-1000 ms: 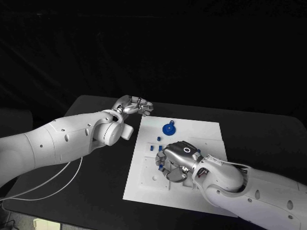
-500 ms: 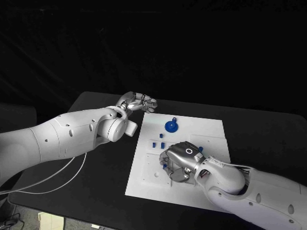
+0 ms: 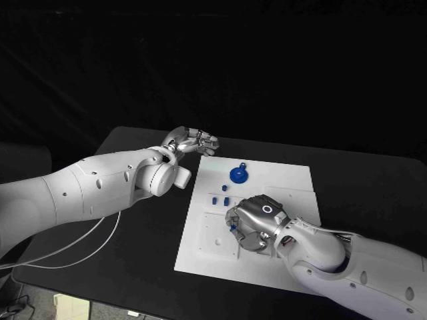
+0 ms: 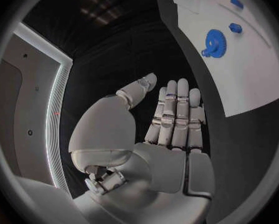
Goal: Assemble the parts on the task board
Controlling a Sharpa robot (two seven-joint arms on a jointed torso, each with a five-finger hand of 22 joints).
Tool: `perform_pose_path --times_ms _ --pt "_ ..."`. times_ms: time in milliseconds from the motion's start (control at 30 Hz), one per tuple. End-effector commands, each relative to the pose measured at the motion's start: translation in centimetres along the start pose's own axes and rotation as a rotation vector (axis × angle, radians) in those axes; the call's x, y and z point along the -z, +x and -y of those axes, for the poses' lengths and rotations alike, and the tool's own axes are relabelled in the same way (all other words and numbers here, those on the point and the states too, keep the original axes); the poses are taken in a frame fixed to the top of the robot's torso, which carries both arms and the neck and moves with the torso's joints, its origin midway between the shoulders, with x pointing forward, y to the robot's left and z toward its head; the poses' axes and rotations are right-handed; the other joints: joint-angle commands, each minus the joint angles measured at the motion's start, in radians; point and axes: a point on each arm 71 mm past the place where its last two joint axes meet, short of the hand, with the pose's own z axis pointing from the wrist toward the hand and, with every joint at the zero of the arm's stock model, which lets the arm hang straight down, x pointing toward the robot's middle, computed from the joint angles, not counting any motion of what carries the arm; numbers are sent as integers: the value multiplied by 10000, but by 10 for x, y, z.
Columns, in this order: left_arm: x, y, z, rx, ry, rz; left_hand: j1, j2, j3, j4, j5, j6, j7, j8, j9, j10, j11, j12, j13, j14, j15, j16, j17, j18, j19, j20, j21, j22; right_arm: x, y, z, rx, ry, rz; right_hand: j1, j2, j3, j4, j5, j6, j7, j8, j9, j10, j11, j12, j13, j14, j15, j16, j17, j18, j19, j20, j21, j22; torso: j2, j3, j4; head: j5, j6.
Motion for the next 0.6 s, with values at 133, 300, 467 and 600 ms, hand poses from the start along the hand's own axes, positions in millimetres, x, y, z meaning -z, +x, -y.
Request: perform_pose_path --times_ms 133,300,467,600 --pt "0 1 2 81 148 0 -21 96 -39 19 31 -42 -12 36 9 -66 -12 -37 -14 21 84 -56 12 53 -41 50 -38 10 -2 1 -1 237 15 -48 79 -12 16 -40 45 65 10 15 12 53 13 5 20 10 -59 2 -14 1154 33 -61 44 131 -2 -10 4 8 -14" --pt "0 2 2 85 151 -9 -19 97 -38 19 32 -42 -12 37 8 -66 -12 -37 -15 22 84 -62 16 54 -41 50 -40 10 -3 2 -1 309 8 -74 79 -11 20 -37 44 65 10 15 14 54 13 2 21 12 -59 2 -16 1154 36 -62 43 130 1 -16 6 9 -34" --pt "0 1 2 83 143 -1 -16 96 -37 19 32 -43 -12 37 8 -67 -11 -37 -17 23 85 -69 21 54 -41 51 -42 11 -3 3 1 356 49 -166 79 -14 22 -36 44 65 10 14 16 55 13 0 21 14 -59 1 -17 1154 38 -63 42 130 4 -13 16 12 -75" --pt "0 1 2 84 138 -5 -14 96 -37 19 33 -44 -12 37 7 -68 -11 -38 -19 23 85 -75 24 54 -42 51 -44 12 -3 4 2 412 92 -241 80 -16 25 -36 45 65 10 14 17 55 12 -2 22 16 -60 0 -19 1154 40 -64 42 129 -3 -13 8 18 -91"
